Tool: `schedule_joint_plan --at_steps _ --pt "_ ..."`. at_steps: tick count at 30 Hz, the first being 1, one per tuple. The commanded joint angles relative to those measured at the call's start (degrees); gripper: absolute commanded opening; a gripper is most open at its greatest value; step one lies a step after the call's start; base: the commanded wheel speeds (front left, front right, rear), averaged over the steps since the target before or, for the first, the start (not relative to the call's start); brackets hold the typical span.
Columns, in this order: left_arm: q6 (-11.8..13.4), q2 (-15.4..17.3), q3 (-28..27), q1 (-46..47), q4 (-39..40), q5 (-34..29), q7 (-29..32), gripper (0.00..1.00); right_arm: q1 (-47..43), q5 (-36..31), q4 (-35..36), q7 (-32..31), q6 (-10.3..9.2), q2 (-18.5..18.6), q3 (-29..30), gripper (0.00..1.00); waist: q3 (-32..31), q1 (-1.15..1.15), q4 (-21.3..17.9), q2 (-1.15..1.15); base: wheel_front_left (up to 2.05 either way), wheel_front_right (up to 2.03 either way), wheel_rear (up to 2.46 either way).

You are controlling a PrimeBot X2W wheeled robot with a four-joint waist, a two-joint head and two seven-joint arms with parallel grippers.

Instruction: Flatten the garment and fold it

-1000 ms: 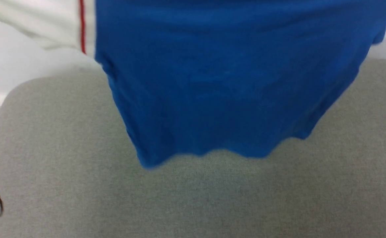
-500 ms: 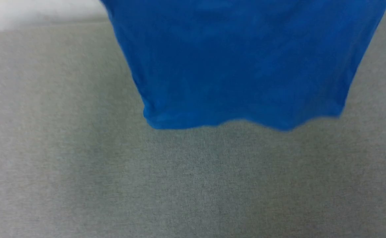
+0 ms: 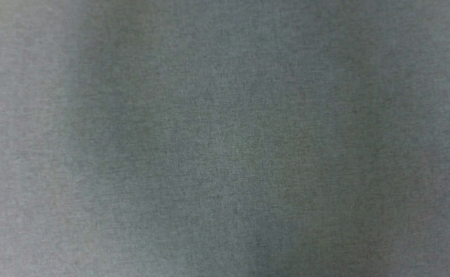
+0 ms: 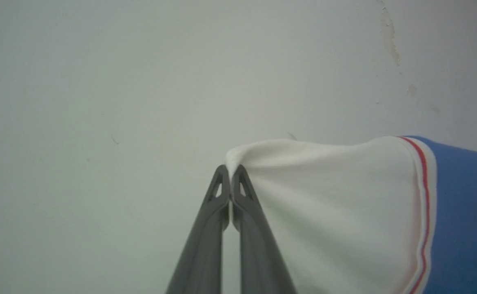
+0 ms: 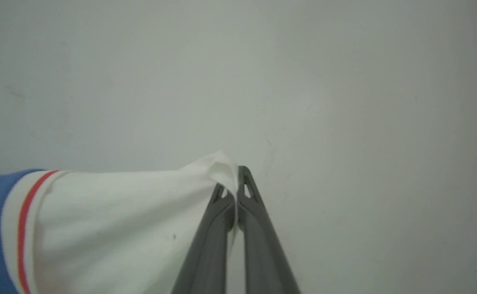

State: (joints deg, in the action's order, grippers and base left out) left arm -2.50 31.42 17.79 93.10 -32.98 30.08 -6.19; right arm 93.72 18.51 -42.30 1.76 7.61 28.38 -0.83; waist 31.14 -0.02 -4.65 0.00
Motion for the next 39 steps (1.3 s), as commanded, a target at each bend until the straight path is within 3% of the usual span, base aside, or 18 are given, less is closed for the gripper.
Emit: schedule_joint_plan --at_steps 1,6,10,16,22,26,32,39 --pt "-0.3 -0.4 0.0 1.2 -1.2 -0.5 -1.3 0.00 1.0 -0.4 -1.2 1.0 -0.12 -0.6 0.6 0.00 2.0 0.02 -0.1 0.00 0.00 0.00 0.00" --pt "-2.2 -2.5 1.9 1.7 -7.7 -0.8 -4.6 0.00 1.7 -0.4 -6.1 3.9 -0.12 -3.1 -0.5 0.00 2.6 0.02 0.3 0.00 0.00 0.00 0.00" --pt "-3.3 -4.4 3.0 -3.4 -10.8 0.4 -6.6 0.00 -2.0 1.5 -8.3 5.9 -0.12 -4.5 -3.3 0.00 1.7 0.02 0.8 0.00 0.00 0.00 0.00" --pt "-4.2 -7.3 5.6 -19.6 -13.5 2.1 -8.0 0.00 -13.8 5.7 -9.2 9.1 -0.12 -6.8 -9.3 0.00 -4.3 0.02 1.7 0.00 0.00 0.00 0.00" --pt "-4.9 -8.9 12.0 -38.9 -11.6 8.1 -4.5 0.00 -31.6 12.5 -3.6 8.7 -0.12 -6.3 -17.8 0.00 -13.3 0.02 2.2 0.00 0.00 0.00 0.00" --pt "-5.0 -6.0 15.8 -51.5 -4.7 13.6 -0.7 0.00 -45.1 17.5 2.1 6.5 -0.12 -2.4 -22.1 0.00 -18.5 0.02 2.6 0.00 0.00 0.00 0.00" --pt "-4.8 1.8 17.3 -67.0 4.5 19.1 4.3 0.00 -62.5 23.2 9.0 1.3 -0.12 6.3 -24.9 0.00 -23.5 0.02 2.6 0.00 0.00 0.00 0.00" --pt "-0.6 6.9 15.5 -76.2 11.0 21.4 5.1 0.00 -74.9 26.5 9.3 -2.9 -0.12 12.1 -23.0 0.00 -27.0 0.02 3.1 0.00 0.00 0.00 0.00"
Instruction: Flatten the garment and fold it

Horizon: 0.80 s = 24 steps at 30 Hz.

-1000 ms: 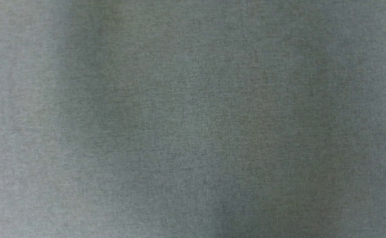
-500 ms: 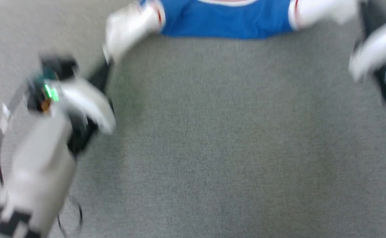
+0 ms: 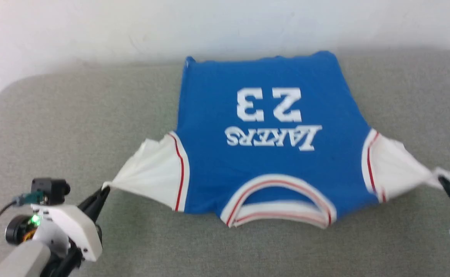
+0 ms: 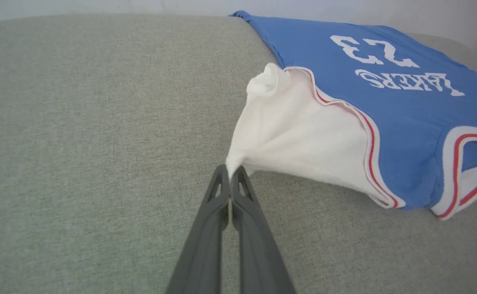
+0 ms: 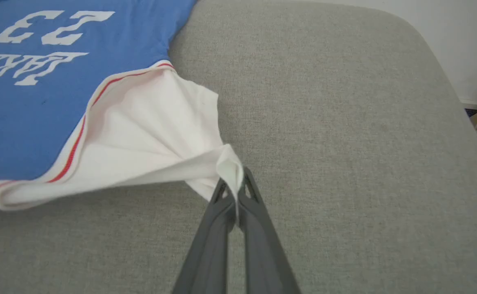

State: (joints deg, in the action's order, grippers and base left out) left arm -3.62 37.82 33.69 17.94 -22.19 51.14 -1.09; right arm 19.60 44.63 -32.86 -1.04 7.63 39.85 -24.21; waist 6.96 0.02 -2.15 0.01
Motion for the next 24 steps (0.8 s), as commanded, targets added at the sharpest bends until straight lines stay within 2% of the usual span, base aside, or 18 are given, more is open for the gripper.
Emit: schedule_joint_plan --at_steps 1,6,12,15,19,21,24 --pt "1.0 0.8 -0.5 -2.1 1.0 0.8 0.1 0.00 -2.1 0.7 -0.1 -0.7 -0.14 1.0 0.6 0.00 -3.4 -0.02 0.7 -0.01 0.00 0.00 0.00" --pt "3.2 2.5 -1.1 -8.0 5.2 3.1 1.1 0.00 -8.5 1.4 1.5 -4.7 -0.14 2.5 0.4 0.00 -5.7 -0.02 1.1 -0.01 0.00 0.00 0.00" --pt "4.3 4.0 0.1 -16.1 12.7 4.9 1.8 0.00 -17.1 4.0 5.0 -12.0 -0.14 4.8 0.8 0.00 -6.7 -0.02 1.8 -0.01 0.00 0.00 0.00" --pt "4.4 4.4 2.6 -19.2 15.2 4.6 3.6 0.00 -20.1 3.1 5.9 -13.6 -0.14 5.8 1.6 0.00 -6.6 -0.02 2.5 -0.01 0.00 0.00 0.00" --pt "5.1 4.0 4.5 -19.8 16.9 2.5 4.0 0.00 -20.4 3.5 8.8 -15.1 -0.14 5.0 3.8 0.00 -5.4 -0.02 3.2 -0.01 0.00 0.00 0.00" --pt "5.2 3.5 5.2 -18.9 17.5 1.0 3.7 0.00 -19.4 2.8 10.5 -15.7 -0.14 4.8 5.2 1.00 -4.4 -0.02 3.9 -0.01 0.00 0.00 0.00" --pt "5.1 3.0 6.3 -17.0 18.8 -1.3 3.8 0.00 -17.0 1.9 13.9 -17.7 -0.14 4.5 7.5 1.00 -2.5 -0.02 5.2 -0.01 0.00 0.00 0.00"
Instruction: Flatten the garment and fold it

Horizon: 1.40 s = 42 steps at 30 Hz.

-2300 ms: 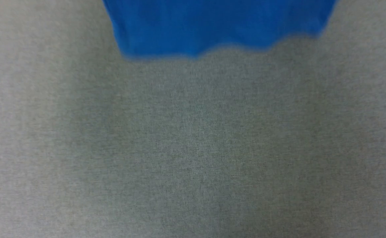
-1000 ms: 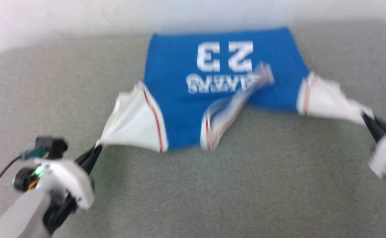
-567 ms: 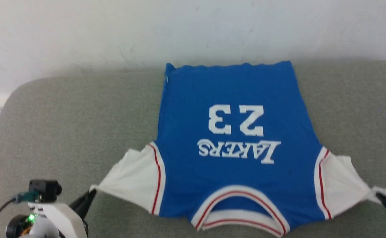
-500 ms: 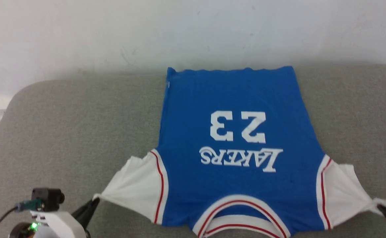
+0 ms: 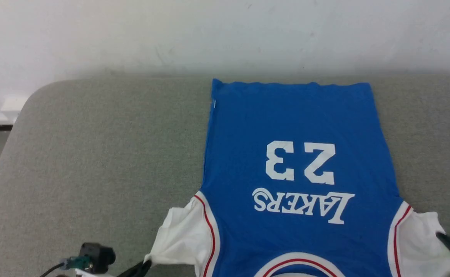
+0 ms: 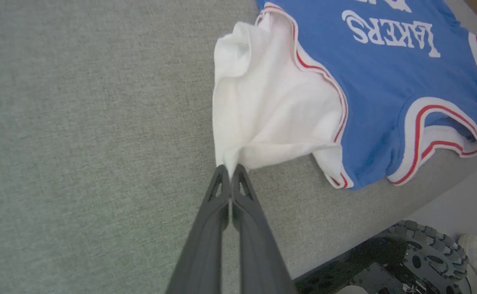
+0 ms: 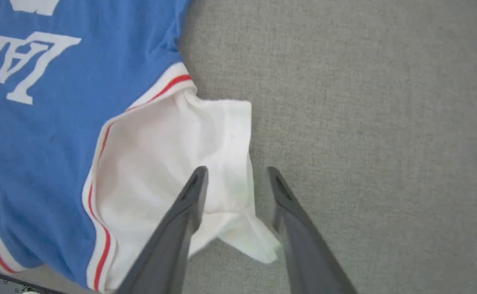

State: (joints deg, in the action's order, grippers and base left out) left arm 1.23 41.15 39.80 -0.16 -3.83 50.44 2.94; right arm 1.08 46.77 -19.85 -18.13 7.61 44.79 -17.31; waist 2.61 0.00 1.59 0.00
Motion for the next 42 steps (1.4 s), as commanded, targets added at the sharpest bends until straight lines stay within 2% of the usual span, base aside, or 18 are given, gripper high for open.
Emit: schedule_joint_plan --at_steps 1,7,10,14,22,24,32,38,42 --pt "0.3 -0.5 0.5 1.7 1.1 -1.0 0.0 0.00 2.4 0.0 1.8 -2.1 -0.12 -0.8 1.7 1.00 2.5 0.00 2.0 0.00 0.00 0.00 0.00" --pt "1.1 -1.0 1.8 6.8 6.7 -5.3 2.1 0.00 9.9 -2.9 7.7 -10.8 -0.12 -1.6 6.9 1.00 9.0 0.00 6.4 0.00 0.00 0.00 0.00" --pt "1.3 -1.4 2.7 8.9 10.1 -6.7 3.8 0.00 15.4 -4.0 8.3 -15.3 -0.12 -2.9 9.2 1.00 12.7 0.00 9.0 0.00 0.00 0.00 0.00" --pt "2.0 -2.4 3.7 11.8 13.9 -9.2 5.3 0.00 22.6 -5.1 5.9 -20.8 -0.12 -3.4 12.7 1.00 17.4 0.00 13.2 0.00 0.00 0.00 0.00" --pt "4.1 -5.0 4.5 13.4 20.5 -11.7 4.8 0.00 38.8 -12.6 -2.8 -28.5 -0.12 -3.1 18.0 1.00 25.9 0.00 19.0 0.00 0.00 0.00 0.00" --pt "5.0 -5.7 3.8 13.6 22.0 -11.9 4.1 0.00 42.5 -14.8 -5.2 -29.8 -0.12 -2.9 19.3 1.00 27.7 0.00 20.1 0.00 0.00 0.00 0.00" --pt "6.3 -6.3 3.9 14.1 26.3 -13.4 3.5 0.00 51.3 -22.9 -13.8 -31.5 -0.12 -2.0 24.7 1.00 31.4 0.00 23.5 0.00 0.00 0.00 0.00" --pt "6.6 -7.4 4.8 14.4 27.5 -14.1 3.3 0.00 54.5 -27.6 -18.2 -30.8 -0.12 -2.7 28.1 1.00 32.9 0.00 24.4 0.00 0.00 0.00 0.00" --pt "6.6 -7.9 5.1 14.3 27.2 -14.1 2.8 0.00 55.1 -29.6 -19.1 -30.4 -0.12 -2.6 27.5 1.00 33.8 0.00 24.2 0.00 0.00 0.00 0.00"
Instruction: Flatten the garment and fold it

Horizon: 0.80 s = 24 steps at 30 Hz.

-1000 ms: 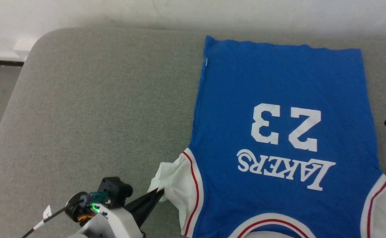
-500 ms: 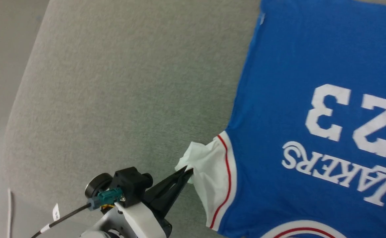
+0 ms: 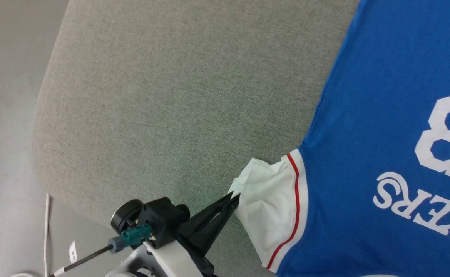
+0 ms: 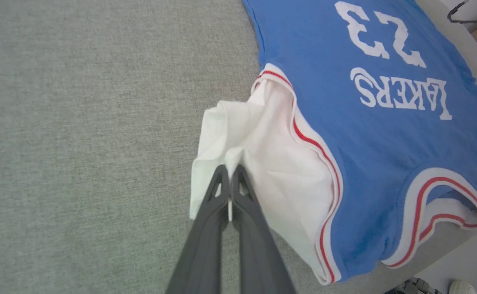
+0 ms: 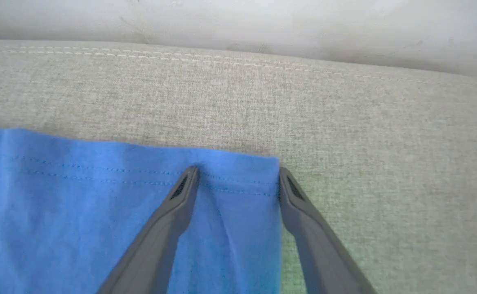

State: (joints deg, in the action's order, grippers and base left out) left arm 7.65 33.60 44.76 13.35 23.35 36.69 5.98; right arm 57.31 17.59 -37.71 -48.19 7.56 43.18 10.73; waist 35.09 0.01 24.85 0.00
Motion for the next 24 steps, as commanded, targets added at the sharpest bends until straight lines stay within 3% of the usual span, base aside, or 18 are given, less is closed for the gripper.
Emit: schedule_joint_plan --at_steps 1,2,3,14,24 --pt "0.2 -0.5 0.0 0.8 -0.2 -0.2 -0.5 0.00 -1.2 -0.5 -1.6 -0.4 -0.08 -1.3 -0.9 0.96 1.4 -0.01 0.8 0.00 0.00 0.00 0.00" --pt "0.2 -0.6 -0.1 0.7 -0.4 -0.1 -0.7 0.00 -1.5 -0.5 -2.1 -0.5 -0.08 -1.6 -1.0 0.28 1.3 -0.01 0.5 0.00 0.00 0.00 0.00" --pt "0.2 -0.6 -0.2 0.7 -0.7 0.0 -0.9 0.00 -1.9 -0.7 -2.6 -0.4 -0.08 -1.9 -1.3 0.00 1.1 -0.01 0.3 0.00 0.00 0.00 0.00" --pt "1.2 -0.6 -1.6 -0.9 -4.4 2.2 -2.1 0.00 -7.7 1.0 -4.5 3.5 -0.08 -4.8 -4.9 0.00 -7.2 -0.01 -5.3 0.00 0.00 0.00 0.00" --pt "1.8 0.5 -4.2 -5.9 -8.9 7.0 -4.9 0.00 -26.2 9.1 2.3 6.1 -0.08 -3.4 -11.5 0.00 -20.8 -0.01 -13.5 0.00 0.00 0.00 0.00"
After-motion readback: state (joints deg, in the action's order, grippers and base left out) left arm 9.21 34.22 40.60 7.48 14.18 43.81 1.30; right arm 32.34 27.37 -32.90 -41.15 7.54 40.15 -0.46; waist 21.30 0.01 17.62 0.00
